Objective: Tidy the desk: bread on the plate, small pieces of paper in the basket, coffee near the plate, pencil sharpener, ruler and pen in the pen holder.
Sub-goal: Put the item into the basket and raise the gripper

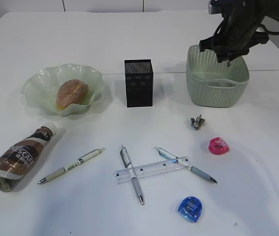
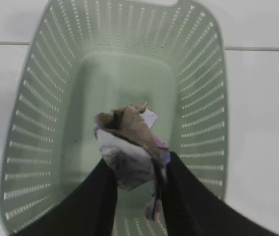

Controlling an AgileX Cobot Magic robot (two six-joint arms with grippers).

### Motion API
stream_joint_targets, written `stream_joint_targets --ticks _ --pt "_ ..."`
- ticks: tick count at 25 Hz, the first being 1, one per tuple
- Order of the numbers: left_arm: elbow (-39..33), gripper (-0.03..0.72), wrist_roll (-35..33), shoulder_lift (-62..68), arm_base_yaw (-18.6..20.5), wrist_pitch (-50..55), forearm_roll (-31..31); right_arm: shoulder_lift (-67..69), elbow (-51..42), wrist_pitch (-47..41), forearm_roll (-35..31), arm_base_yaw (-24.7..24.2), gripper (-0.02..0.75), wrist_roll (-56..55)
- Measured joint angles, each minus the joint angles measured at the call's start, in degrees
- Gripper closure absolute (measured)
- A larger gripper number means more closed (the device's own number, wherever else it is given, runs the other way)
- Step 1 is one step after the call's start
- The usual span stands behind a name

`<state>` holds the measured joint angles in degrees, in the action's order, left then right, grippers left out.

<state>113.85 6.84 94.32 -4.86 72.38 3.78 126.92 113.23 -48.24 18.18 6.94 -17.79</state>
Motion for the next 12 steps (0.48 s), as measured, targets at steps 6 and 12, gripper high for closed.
stream_joint_targets --ticks 6,12 --pt "0.0 0.204 0.0 0.0 0.0 0.0 0.0 2.0 0.1 0.5 -0.1 0.0 0.486 0.0" --pt "0.0 0.206 0.0 0.0 0.0 0.0 0.0 2.2 0.2 1.3 -0.3 -0.1 0.419 0.0"
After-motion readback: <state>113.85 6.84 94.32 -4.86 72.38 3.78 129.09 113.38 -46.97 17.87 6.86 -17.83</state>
